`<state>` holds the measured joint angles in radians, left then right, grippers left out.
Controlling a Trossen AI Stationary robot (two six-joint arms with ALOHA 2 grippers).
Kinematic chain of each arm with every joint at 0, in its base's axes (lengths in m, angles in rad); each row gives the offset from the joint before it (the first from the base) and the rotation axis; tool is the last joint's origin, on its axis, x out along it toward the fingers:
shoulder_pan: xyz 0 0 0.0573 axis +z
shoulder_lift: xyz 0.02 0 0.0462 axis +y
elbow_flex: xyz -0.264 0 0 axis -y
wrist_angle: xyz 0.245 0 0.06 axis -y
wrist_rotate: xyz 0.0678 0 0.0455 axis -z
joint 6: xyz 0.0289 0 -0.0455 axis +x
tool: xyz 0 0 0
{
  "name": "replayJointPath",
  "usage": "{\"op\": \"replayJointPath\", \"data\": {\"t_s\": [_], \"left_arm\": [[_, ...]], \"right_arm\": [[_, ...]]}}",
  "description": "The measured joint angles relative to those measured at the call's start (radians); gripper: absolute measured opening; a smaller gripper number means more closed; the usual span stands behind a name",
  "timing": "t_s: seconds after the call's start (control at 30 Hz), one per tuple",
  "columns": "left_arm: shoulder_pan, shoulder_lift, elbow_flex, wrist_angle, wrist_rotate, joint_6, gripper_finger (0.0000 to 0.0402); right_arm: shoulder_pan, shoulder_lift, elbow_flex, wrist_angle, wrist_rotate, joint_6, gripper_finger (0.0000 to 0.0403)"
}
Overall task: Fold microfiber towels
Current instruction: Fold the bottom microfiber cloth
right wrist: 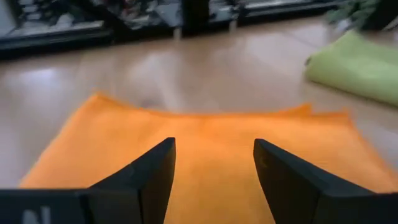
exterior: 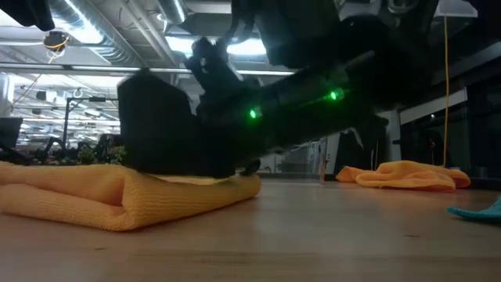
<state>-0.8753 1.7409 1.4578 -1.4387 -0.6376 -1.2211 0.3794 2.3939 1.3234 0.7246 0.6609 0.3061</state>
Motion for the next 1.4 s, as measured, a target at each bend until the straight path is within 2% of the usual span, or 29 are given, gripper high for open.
{"op": "replayJointPath", "data": {"t_s": [0.13, 0.27, 0.37, 0.47, 0.6, 0.73, 0.97, 1.2, 1.3, 1.4], "left_arm": [[0.0, 0.0, 0.0, 0.0, 0.0, 0.0, 0.0151], [0.0, 0.0, 0.0, 0.0, 0.0, 0.001, 0.0151], [0.0, 0.0, 0.0, 0.003, 0.0, 0.0, 0.0151], [0.0, 0.0, 0.0, 0.008, 0.0, 0.001, 0.0151], [0.0, 0.0, 0.0, 0.017, 0.0, 0.001, 0.0151], [0.0, 0.0, 0.0, 0.042, 0.0, 0.001, 0.0151], [0.0, 0.0, 0.0, 0.116, 0.0, 0.002, 0.0151], [0.0, -0.001, -0.008, 0.251, -0.002, 0.001, 0.0151], [0.0, -0.001, -0.041, 0.35, -0.001, 0.026, 0.0151], [0.0, -0.001, -0.071, 0.403, -0.001, 0.024, 0.0151]], "right_arm": [[-0.04, 0.003, -0.027, -0.007, -0.175, -0.031, 0.022], [-0.107, -0.002, -0.044, 0.012, -0.489, -0.104, 0.022], [-0.151, -0.002, -0.046, 0.029, -0.674, -0.142, 0.022], [-0.189, -0.003, -0.044, 0.048, -0.77, -0.159, 0.022], [-0.217, -0.046, -0.044, 0.027, -0.773, -0.131, 0.022], [-0.217, -0.153, -0.041, -0.008, -0.771, -0.129, 0.022], [-0.16, -0.343, -0.041, -0.337, -0.761, -0.18, 0.022], [-0.084, -0.37, -0.042, -0.559, -0.76, -0.16, 0.022], [-0.05, -0.37, -0.042, -0.627, -0.674, -0.15, 0.022], [-0.023, -0.37, -0.042, -0.621, -0.586, -0.162, 0.022]]}}
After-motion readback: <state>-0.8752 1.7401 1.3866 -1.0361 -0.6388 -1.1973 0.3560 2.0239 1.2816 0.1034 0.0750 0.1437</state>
